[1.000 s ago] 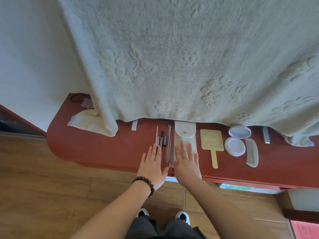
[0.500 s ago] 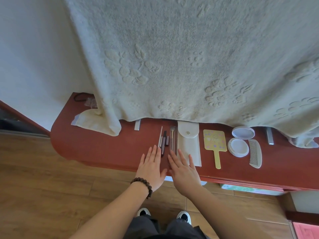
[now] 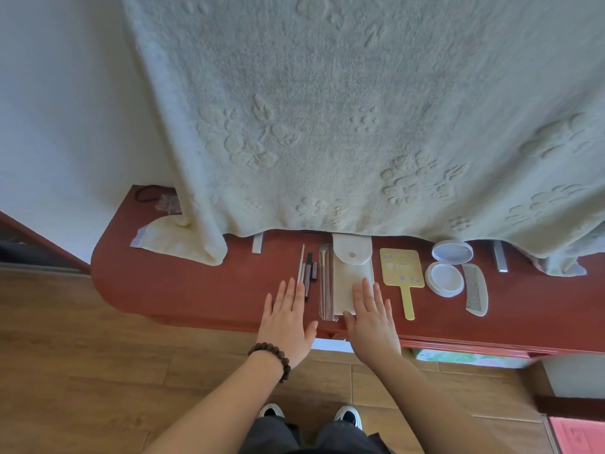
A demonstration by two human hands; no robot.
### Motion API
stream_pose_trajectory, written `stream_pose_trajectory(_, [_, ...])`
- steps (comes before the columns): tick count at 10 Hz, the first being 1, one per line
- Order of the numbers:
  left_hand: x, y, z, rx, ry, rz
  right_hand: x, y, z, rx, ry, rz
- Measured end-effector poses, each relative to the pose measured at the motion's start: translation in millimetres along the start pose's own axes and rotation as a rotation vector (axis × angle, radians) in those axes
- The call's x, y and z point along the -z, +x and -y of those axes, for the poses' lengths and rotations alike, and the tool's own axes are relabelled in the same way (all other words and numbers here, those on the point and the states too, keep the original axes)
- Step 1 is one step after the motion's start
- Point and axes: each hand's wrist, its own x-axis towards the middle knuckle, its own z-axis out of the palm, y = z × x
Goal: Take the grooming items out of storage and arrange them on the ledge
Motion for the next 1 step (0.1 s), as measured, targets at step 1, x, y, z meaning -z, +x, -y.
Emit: stream_pose_trajectory(1, [4.4,-2.8,-2.1,0.002,-0.002,-0.025,-0.3,-3.8,2.2,-0.023,0.026,-0.014])
